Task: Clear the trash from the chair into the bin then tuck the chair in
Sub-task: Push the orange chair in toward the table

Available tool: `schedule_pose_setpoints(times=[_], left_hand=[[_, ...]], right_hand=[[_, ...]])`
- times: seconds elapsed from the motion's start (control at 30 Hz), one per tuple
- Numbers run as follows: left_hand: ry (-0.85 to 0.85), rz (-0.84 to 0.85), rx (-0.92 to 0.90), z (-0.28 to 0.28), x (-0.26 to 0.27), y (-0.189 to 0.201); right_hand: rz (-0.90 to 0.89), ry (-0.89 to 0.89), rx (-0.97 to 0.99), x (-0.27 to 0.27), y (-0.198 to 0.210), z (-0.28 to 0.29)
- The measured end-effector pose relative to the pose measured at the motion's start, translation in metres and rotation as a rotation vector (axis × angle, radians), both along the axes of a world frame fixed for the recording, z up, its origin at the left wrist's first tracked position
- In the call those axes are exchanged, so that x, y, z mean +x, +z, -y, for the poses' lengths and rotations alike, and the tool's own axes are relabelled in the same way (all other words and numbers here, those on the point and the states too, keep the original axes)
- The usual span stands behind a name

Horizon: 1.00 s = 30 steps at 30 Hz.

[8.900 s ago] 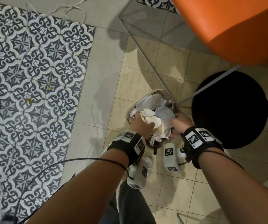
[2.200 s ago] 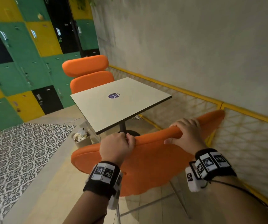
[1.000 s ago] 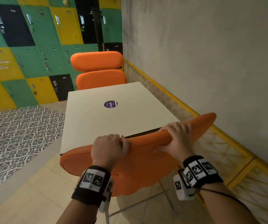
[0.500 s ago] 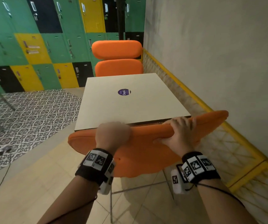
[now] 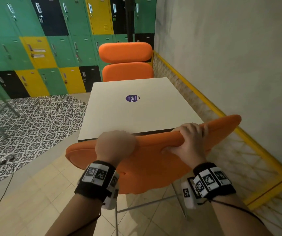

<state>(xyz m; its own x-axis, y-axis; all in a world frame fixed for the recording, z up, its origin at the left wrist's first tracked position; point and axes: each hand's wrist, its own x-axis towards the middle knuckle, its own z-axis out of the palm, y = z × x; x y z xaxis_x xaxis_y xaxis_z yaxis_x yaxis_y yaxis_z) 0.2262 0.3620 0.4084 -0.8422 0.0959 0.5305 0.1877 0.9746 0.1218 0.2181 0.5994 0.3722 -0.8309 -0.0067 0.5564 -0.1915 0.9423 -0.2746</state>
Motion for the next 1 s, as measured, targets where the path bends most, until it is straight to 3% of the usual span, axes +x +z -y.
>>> schedule_pose_setpoints(times=[0.33,0.6,0.8,1.0], left_hand=[[-0.035,-0.004,0.039,0.034,-0.055,-0.003],[-0.055,0.007,0.056,0.031,-0.069,-0.002],[-0.087,0.135,-0.002,0.026,-0.065,0.002],[-0.225,0.079,0.027,0.033,-0.059,-0.007]], right_hand=[[-0.05,-0.022,-0.003,-0.04,-0.003,0.037],[0.045,-0.054,0.046,-0.057,0.002,0.031],[0.145,-0.111,0.078,-0.053,0.009,0.026],[0.154,-0.11,-0.086,-0.022,-0.004,0.043]])
